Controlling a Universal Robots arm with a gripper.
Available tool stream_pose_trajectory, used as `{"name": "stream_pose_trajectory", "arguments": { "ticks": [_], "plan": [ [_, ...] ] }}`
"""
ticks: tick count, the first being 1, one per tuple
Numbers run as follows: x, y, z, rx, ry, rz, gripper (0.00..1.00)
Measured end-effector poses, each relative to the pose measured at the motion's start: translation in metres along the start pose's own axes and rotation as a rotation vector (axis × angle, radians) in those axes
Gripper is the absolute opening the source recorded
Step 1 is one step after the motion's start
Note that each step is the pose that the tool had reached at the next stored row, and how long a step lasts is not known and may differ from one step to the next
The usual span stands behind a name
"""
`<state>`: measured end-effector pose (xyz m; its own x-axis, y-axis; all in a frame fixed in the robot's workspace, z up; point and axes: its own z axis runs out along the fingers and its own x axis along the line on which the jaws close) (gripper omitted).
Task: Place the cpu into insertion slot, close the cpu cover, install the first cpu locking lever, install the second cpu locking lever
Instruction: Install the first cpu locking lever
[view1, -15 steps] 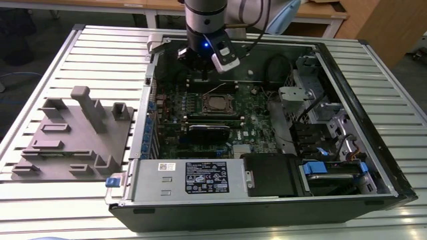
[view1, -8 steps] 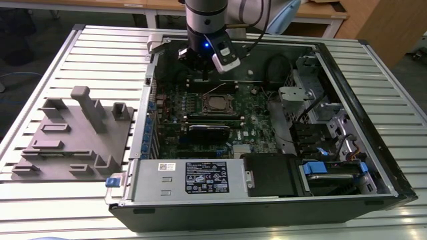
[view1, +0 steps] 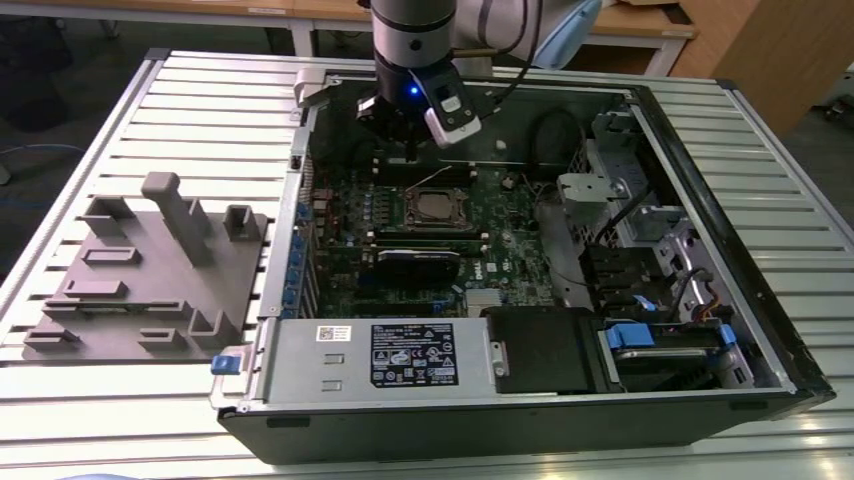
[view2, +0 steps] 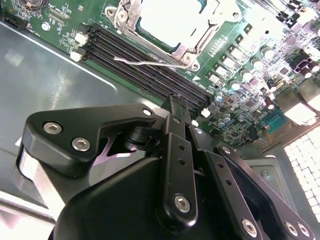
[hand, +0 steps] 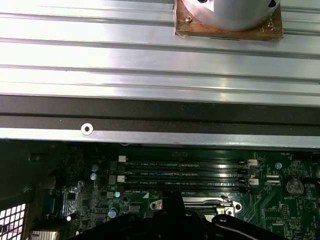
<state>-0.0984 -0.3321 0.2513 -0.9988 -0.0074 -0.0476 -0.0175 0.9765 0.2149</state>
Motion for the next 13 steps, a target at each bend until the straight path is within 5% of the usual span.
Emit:
{"name": "stream_pose_trajectory", "arguments": {
  "ticks": [13],
  "plan": [
    [-0.0016, -0.0005, 0.0031, -0.0011, -0.0002, 0.0, 0.1]
  ]
}}
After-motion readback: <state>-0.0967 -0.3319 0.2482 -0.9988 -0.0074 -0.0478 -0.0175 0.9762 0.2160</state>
